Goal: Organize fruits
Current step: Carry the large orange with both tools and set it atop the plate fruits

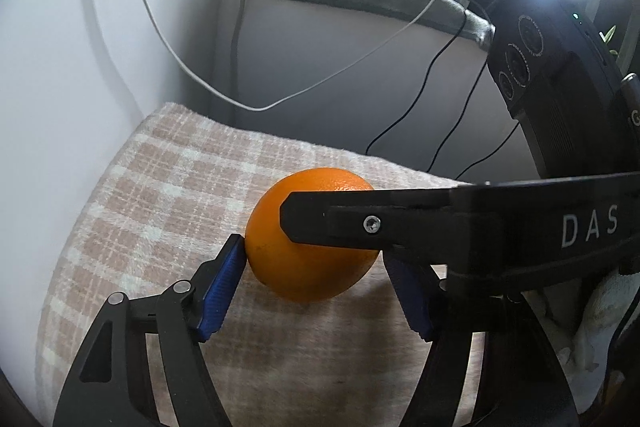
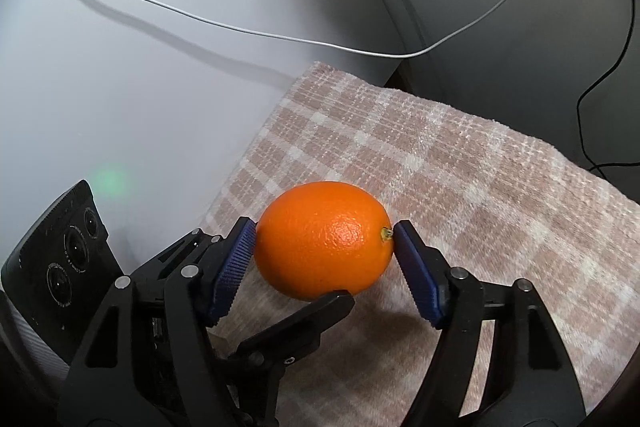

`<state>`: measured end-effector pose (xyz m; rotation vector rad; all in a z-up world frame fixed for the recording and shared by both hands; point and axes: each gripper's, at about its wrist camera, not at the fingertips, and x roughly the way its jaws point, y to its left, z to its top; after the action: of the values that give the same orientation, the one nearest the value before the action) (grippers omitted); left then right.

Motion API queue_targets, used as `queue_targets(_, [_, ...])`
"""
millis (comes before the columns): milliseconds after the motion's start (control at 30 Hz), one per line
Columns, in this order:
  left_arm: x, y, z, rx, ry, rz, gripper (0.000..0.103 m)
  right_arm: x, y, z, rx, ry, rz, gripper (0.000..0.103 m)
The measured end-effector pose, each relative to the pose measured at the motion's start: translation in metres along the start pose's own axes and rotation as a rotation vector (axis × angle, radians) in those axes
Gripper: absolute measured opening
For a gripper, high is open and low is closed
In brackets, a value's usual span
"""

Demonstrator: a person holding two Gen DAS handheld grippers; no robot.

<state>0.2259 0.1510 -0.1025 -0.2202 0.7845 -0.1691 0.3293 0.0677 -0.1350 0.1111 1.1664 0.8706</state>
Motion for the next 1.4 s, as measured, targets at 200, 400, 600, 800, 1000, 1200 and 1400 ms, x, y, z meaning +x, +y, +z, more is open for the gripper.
queue_targets(200, [-0.015, -0.015, -0.006, 0.018, -0.02, -0.011, 0.07, -0.023, 0.005, -0.011, -0.005, -0.016, -0.008, 0.074])
queue_targets(400, [-0.029, -0.04, -0.011, 0.038, -0.04, -0.034, 0.07, -0.051, 0.008, -0.027, -0.009, -0.042, -0.028, 0.074])
queue_targets(600, [-0.038, -0.068, -0.019, 0.061, -0.049, -0.067, 0.07, -0.082, 0.001, -0.047, 0.001, -0.064, -0.052, 0.074])
queue_targets(800, [-0.044, -0.095, -0.026, 0.085, -0.053, -0.1, 0.07, -0.113, -0.006, -0.066, 0.01, -0.086, -0.073, 0.074])
queue_targets(1000, [-0.042, -0.121, -0.034, 0.117, -0.035, -0.135, 0.07, -0.136, -0.018, -0.084, 0.023, -0.099, -0.096, 0.074])
queue_targets(1200, [-0.042, -0.143, -0.037, 0.136, -0.02, -0.169, 0.07, -0.158, -0.034, -0.101, 0.048, -0.112, -0.104, 0.074])
queue_targets(1400, [-0.041, -0.164, -0.042, 0.165, -0.009, -0.192, 0.07, -0.175, -0.045, -0.112, 0.06, -0.126, -0.119, 0.074])
